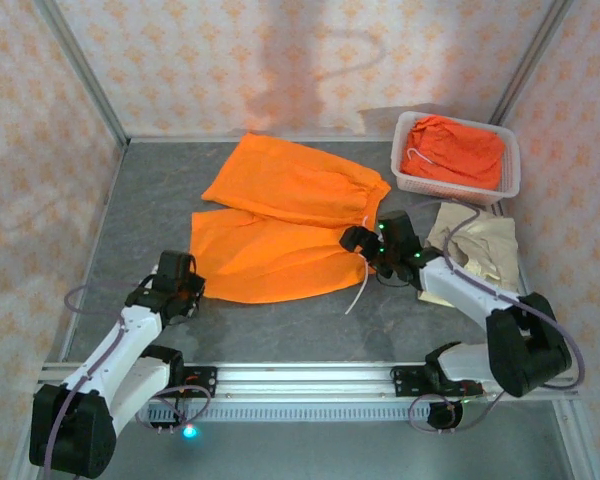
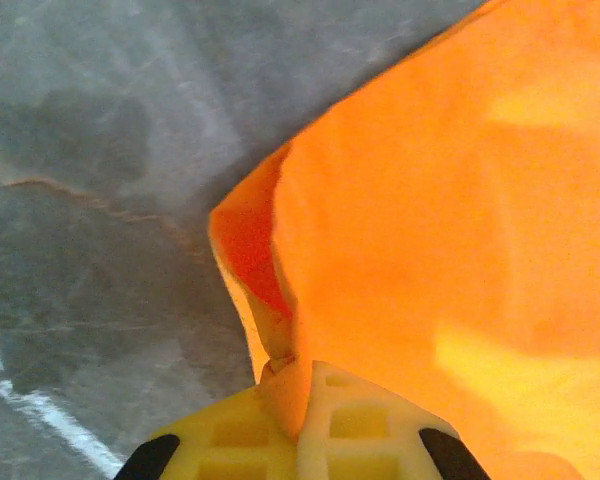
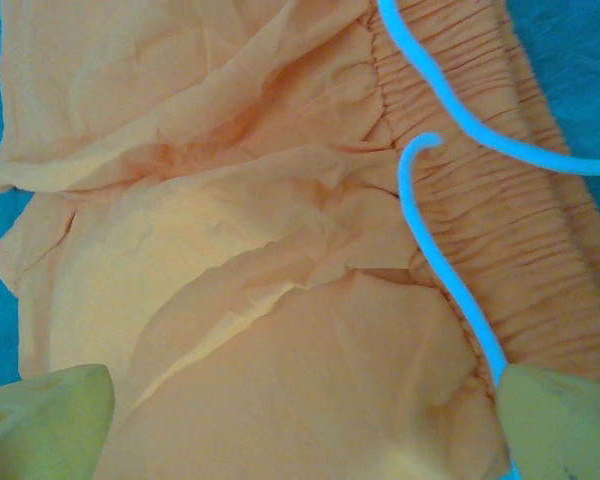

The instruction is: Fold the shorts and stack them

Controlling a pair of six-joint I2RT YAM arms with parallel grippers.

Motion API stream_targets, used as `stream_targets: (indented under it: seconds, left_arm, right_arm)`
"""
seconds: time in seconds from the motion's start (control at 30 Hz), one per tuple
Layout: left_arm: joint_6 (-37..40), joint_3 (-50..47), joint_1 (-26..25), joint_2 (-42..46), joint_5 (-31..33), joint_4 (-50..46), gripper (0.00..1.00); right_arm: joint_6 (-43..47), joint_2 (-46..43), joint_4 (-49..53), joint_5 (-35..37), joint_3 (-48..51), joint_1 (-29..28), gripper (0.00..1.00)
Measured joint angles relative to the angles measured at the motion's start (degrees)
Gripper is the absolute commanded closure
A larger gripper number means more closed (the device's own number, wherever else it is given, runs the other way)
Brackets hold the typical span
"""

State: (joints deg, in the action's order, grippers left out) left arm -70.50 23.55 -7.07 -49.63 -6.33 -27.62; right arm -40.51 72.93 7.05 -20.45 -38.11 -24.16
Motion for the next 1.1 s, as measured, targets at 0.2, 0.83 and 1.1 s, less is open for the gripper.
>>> stream_targets:
  seconds: [0.2, 0.83, 1.1]
  left_arm:
    - [1.03, 0.83, 0.0, -0.04, -0.04, 0.04, 1.0]
    - [2.49, 0.68, 0.0, -0.7, -0.04, 0.09, 1.0]
    - [3.17, 0.61, 0.0, -0.81, -0.02, 0.26, 1.0]
  right_arm:
    - [-3.21, -3.06, 3.54, 2.67, 2.14, 0.98, 0.22]
    - [-9.9, 4.31, 2.05, 4.2, 5.01, 2.99, 0.55]
    - [-10.21, 7.1, 0.11, 4.92, 4.98, 3.02, 0.82]
